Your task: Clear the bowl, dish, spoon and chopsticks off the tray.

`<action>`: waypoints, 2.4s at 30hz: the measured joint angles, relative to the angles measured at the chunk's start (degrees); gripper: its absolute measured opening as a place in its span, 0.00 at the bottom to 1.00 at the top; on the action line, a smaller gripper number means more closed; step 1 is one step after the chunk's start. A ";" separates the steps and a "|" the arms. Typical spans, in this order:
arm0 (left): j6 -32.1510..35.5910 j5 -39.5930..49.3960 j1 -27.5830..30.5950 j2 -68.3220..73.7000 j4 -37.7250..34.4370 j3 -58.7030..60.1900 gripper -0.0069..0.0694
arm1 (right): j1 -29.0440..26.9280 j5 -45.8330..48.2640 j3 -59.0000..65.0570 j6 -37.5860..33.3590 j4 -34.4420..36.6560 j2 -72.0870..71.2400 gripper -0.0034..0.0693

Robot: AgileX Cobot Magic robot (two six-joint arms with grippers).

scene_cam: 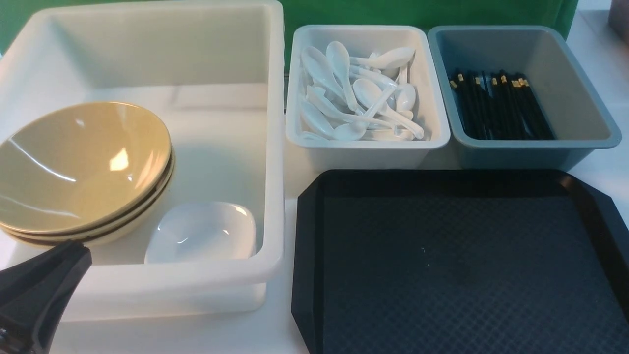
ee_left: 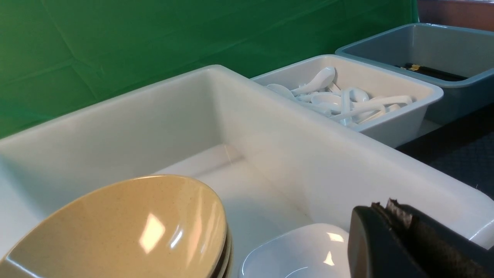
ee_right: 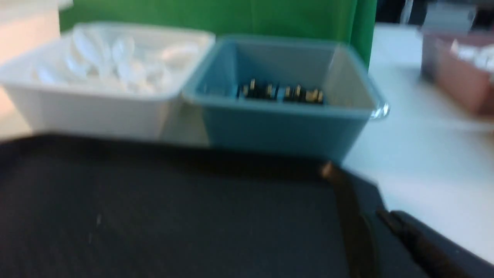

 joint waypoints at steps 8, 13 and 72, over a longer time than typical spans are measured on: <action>0.00 0.00 0.00 0.00 0.00 0.00 0.08 | -0.07 4.78 0.00 -0.01 0.05 0.00 0.11; 0.00 0.00 0.00 0.00 0.00 0.00 0.08 | -0.07 4.78 0.00 -0.01 0.05 0.00 0.11; -48.31 -2.02 2.28 -11.19 41.12 16.49 0.08 | -0.11 4.99 -0.05 4.05 0.11 -0.02 0.11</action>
